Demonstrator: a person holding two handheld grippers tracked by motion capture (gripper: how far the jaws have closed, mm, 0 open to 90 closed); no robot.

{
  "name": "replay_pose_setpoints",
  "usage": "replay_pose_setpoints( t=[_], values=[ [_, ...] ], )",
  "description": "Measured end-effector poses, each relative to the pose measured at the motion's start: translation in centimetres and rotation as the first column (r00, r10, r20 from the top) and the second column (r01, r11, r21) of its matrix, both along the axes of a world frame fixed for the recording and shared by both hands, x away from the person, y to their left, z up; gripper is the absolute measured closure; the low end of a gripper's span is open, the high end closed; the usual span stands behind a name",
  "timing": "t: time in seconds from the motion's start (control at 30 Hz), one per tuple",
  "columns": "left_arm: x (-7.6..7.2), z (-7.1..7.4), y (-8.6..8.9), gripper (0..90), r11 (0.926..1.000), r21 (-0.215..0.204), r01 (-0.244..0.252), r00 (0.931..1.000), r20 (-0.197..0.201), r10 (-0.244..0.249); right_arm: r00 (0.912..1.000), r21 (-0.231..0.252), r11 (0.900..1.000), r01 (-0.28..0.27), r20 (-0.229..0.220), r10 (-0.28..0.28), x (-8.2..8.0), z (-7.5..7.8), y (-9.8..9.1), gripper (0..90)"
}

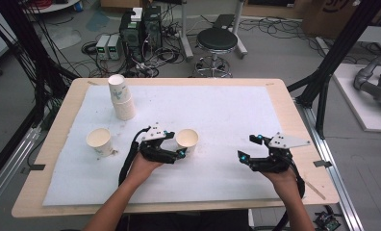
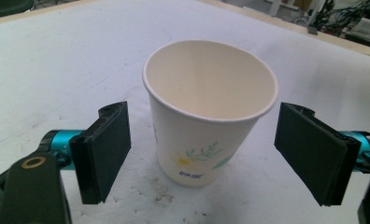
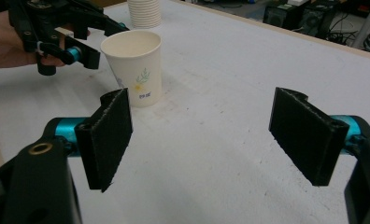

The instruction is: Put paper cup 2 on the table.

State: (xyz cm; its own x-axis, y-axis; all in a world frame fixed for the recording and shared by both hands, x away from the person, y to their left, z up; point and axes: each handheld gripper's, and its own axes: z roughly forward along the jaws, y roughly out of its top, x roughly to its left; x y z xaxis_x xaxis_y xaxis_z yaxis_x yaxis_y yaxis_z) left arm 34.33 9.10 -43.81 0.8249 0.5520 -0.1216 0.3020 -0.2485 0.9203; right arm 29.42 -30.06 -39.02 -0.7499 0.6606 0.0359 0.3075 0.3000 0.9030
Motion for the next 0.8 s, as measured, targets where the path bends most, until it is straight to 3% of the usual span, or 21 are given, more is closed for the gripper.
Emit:
replay_pose_setpoints(
  t=[0.13,0.33,0.4,0.53,0.8],
  values=[
    [-0.9,0.6,1.0,18.5,1.0,-0.007,0.007,0.9996,0.027,-0.007,1.0,0.004,1.0,0.003,0.001,-0.003,0.0,0.0,-0.1,22.0],
    [-1.8,1.5,3.3,17.8,0.9965,-0.079,-0.026,0.9971,0.07,0.032,0.9997,-0.004,0.9997,0.023,0.012,-0.023,0.1,0.0,-0.3,22.0],
    [-2.0,1.8,4.2,17.8,0.9931,-0.102,-0.058,0.992,0.106,0.069,0.9995,-0.009,0.9996,0.028,0.016,-0.028,0.0,0.0,-0.4,21.9],
    [-2.6,1.9,5.7,17.8,0.9854,-0.138,-0.1,0.9828,0.141,0.12,0.9989,-0.006,0.9991,0.042,0.02,-0.042,-0.1,0.0,-0.6,21.9],
    [-3.8,2.3,7.5,18.0,0.973,-0.174,-0.152,0.9689,0.169,0.181,0.9975,0.012,0.9979,0.063,0.03,-0.064,-0.4,0.4,-1.1,21.9]
  ],
)
